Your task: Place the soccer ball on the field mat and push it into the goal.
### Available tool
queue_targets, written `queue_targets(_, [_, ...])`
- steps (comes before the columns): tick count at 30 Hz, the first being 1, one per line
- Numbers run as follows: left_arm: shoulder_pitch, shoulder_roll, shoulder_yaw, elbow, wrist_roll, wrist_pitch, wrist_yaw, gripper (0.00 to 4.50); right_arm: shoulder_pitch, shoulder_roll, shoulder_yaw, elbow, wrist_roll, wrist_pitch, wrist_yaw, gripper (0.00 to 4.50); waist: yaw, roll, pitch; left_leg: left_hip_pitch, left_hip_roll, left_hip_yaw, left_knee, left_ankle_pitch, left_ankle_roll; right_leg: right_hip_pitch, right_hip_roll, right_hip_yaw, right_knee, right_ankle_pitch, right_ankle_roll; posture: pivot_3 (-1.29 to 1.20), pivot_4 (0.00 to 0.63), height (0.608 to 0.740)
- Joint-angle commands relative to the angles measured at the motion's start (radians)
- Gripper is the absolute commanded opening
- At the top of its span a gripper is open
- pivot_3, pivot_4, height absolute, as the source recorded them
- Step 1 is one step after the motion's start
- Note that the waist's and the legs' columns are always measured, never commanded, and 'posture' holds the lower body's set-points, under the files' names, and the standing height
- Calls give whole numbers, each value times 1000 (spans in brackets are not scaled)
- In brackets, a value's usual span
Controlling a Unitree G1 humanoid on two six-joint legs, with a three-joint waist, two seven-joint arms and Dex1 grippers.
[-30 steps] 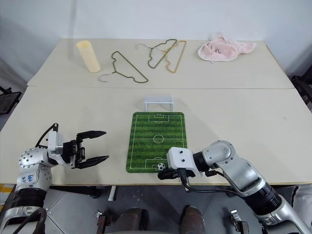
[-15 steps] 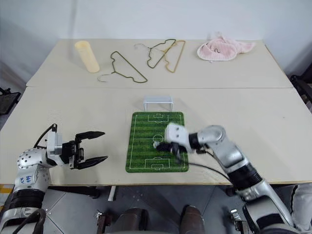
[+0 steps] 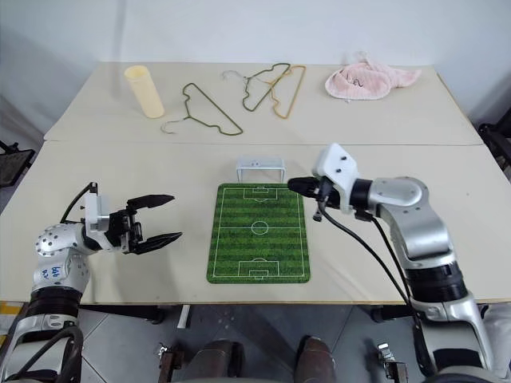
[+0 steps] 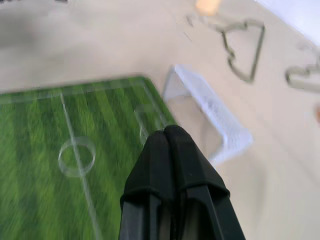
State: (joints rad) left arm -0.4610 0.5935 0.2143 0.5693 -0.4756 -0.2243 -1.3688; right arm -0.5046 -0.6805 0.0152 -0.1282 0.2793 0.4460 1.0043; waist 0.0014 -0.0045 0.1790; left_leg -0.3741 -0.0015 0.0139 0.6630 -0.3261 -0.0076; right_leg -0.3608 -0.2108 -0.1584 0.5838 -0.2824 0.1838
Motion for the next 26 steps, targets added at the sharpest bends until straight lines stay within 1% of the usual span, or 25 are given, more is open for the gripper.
queue_targets(1, [-21, 9, 24, 26, 18, 13, 69, 4500, 107, -77, -92, 4, 50, -10, 57, 719, -1, 0, 0, 0, 0, 0, 0, 0, 0, 0, 0, 0, 0, 0, 0, 0, 150, 740])
queue_targets(2, [-24, 10, 29, 34, 28, 11, 97, 4500, 137, -92, -113, 26, 53, -39, 70, 929, -2, 0, 0, 0, 0, 1, 0, 0, 1, 0, 0, 0, 0, 0, 0, 0, 150, 740])
queue_targets(3, [-28, 9, 32, 40, 37, 12, 125, 4500, 162, -105, -137, 54, 64, -62, 90, 1316, -2, 0, 0, 0, 0, 1, 0, 0, 1, 0, 0, 1, 0, 0, 0, 0, 150, 740])
queue_targets(4, [-31, 8, 37, 47, 40, 12, 150, 4500, 185, -112, -163, 85, 76, -101, 114, 1595, -3, 0, 0, 0, 0, 1, 0, 0, 1, 0, 0, 1, 0, 0, 0, 0, 150, 740])
queue_targets(7, [-38, 3, 54, 57, 34, 11, 194, 4500, 235, -133, -208, 163, 102, -162, 171, 2637, -8, 0, 0, 1, 0, 3, 0, 0, 1, 0, 0, 2, 0, 0, 0, 0, 150, 740])
queue_targets(9, [-45, 0, 84, 67, 1, 20, 203, 4500, 282, -143, -244, 217, 127, -218, 238, 3343, -6, 0, 0, 2, 0, 3, 0, 0, 1, 0, 0, 2, 0, 0, 0, 0, 150, 740])
queue_targets(12, [-23, 16, 105, 72, -11, 27, 186, 4500, 330, -142, -306, 236, 205, -238, 312, 4347, -4, -1, 0, 2, 0, 3, 0, 0, 1, 1, 0, 1, 0, 0, 0, 0, 150, 740])
queue_targets(13, [-11, 20, 108, 69, -10, 26, 175, 4500, 341, -146, -317, 240, 214, -245, 325, 4449, -5, -1, 0, 2, 0, 3, 0, 0, 1, 1, 0, 1, 0, 0, 0, 0, 150, 740])
queue_targets(15, [9, 28, 117, 59, -17, 40, 161, 4500, 358, -156, -328, 244, 215, -255, 333, 4449, -8, 0, 0, 3, 0, 4, 0, 0, 1, 1, 0, 2, 0, 0, 0, 0, 150, 740])
queue_targets(18, [28, 37, 138, 53, -28, 45, 150, 4500, 372, -147, -369, 253, 260, -248, 352, 4449, -4, -1, 0, 3, 1, 3, 1, 0, 1, 1, 0, 2, 0, 0, 0, 0, 150, 740])
queue_targets(22, [40, 51, 161, 63, -34, 56, 149, 4500, 400, -152, -384, 247, 242, -249, 315, 4449, 0, -1, 0, 3, 1, 3, 1, -1, 1, 2, 0, 2, 0, 0, 0, 0, 150, 740])
queue_targets(24, [42, 48, 166, 57, -40, 69, 145, 4500, 427, -142, -397, 217, 251, -240, 287, 4449, 2, -1, 0, 3, 1, 3, 1, -1, 0, 2, 0, 2, 0, 0, 0, 0, 150, 740])
queue_targets(26, [41, 43, 161, 59, -28, 44, 134, 4500, 458, -129, -407, 179, 259, -236, 254, 4449, 1, -1, 0, 3, 1, 3, 1, -1, 0, 2, 0, 2, 0, 0, 0, 0, 150, 740])
